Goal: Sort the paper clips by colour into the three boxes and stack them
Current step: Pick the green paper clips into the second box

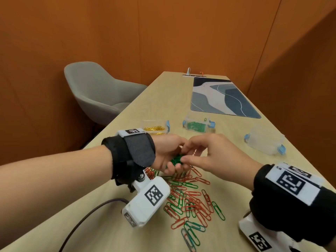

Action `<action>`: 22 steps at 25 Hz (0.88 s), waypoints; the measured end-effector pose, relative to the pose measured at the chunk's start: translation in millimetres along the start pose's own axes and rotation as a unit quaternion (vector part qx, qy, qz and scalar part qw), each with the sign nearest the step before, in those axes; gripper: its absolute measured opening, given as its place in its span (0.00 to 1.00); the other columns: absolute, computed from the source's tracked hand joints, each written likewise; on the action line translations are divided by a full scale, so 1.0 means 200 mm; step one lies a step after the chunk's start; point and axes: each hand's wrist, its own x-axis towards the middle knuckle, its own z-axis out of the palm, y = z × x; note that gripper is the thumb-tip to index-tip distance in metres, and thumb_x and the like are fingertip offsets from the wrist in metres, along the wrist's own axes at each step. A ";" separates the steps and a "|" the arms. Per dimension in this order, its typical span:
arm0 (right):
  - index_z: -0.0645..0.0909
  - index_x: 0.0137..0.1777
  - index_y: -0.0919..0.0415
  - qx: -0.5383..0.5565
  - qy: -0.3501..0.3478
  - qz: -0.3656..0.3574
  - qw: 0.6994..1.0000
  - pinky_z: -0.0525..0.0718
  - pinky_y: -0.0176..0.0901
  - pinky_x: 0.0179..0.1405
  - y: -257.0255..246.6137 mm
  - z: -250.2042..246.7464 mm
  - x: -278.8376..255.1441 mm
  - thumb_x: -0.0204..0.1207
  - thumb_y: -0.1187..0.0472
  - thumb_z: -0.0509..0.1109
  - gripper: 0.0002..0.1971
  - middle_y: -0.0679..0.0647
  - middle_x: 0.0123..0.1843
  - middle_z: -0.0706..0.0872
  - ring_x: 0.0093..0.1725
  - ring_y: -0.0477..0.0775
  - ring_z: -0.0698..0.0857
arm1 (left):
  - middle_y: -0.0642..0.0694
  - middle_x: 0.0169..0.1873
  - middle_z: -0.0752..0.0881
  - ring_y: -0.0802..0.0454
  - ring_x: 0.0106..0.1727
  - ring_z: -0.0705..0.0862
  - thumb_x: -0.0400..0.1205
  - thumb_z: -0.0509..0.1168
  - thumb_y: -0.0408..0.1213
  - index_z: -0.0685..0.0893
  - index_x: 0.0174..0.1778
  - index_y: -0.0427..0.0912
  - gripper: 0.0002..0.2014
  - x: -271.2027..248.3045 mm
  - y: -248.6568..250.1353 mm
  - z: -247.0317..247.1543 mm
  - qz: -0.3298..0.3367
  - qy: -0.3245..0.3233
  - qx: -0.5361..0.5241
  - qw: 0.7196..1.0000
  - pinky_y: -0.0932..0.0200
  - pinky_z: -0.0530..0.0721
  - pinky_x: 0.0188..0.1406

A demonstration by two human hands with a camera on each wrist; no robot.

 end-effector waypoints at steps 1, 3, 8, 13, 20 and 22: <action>0.84 0.45 0.49 -0.014 0.008 0.013 1.000 0.76 0.29 0.35 0.01 -0.02 -0.01 0.73 0.51 0.72 0.05 0.43 0.38 0.86 0.38 0.42 0.83 | 0.50 0.20 0.71 0.60 0.15 0.65 0.84 0.48 0.42 0.70 0.34 0.43 0.14 0.01 0.02 -0.01 -0.008 0.006 0.024 1.000 0.73 0.57 0.08; 0.83 0.47 0.49 -0.060 -0.038 0.066 0.995 0.76 0.29 0.35 0.03 -0.08 -0.03 0.73 0.47 0.71 0.08 0.43 0.40 0.84 0.38 0.41 0.80 | 0.53 0.15 0.67 0.61 0.11 0.60 0.84 0.50 0.40 0.67 0.29 0.45 0.16 0.03 0.09 -0.07 -0.019 0.054 0.074 0.996 0.73 0.53 0.06; 0.85 0.45 0.52 -0.099 -0.238 0.166 0.952 0.78 0.32 0.40 0.11 -0.14 -0.13 0.65 0.41 0.76 0.16 0.42 0.41 0.86 0.41 0.41 0.82 | 0.53 0.13 0.67 0.61 0.09 0.61 0.84 0.49 0.35 0.69 0.30 0.42 0.16 0.10 0.39 -0.21 0.041 0.191 0.126 0.973 0.73 0.56 0.05; 0.85 0.44 0.52 -0.057 -0.265 0.204 0.941 0.79 0.33 0.39 0.16 -0.15 -0.15 0.57 0.39 0.80 0.21 0.42 0.38 0.87 0.36 0.39 0.80 | 0.52 0.06 0.69 0.60 0.08 0.66 0.86 0.47 0.31 0.67 0.29 0.40 0.18 0.34 0.58 -0.23 0.134 0.274 0.051 0.951 0.71 0.64 0.09; 0.84 0.44 0.50 -0.035 -0.281 0.200 0.938 0.78 0.35 0.39 0.18 -0.16 -0.14 0.52 0.37 0.82 0.25 0.42 0.37 0.84 0.37 0.40 0.80 | 0.42 0.41 0.81 0.46 0.37 0.77 0.84 0.55 0.41 0.83 0.46 0.38 0.14 0.54 0.65 -0.20 0.196 0.383 0.317 0.845 0.59 0.73 0.36; 0.83 0.45 0.50 -0.039 -0.282 0.191 0.939 0.78 0.35 0.39 0.18 -0.16 -0.14 0.50 0.37 0.83 0.26 0.43 0.38 0.84 0.37 0.40 0.80 | 0.42 0.52 0.84 0.44 0.48 0.80 0.84 0.56 0.42 0.86 0.55 0.39 0.15 0.51 0.66 -0.19 0.183 0.376 0.400 0.816 0.56 0.76 0.45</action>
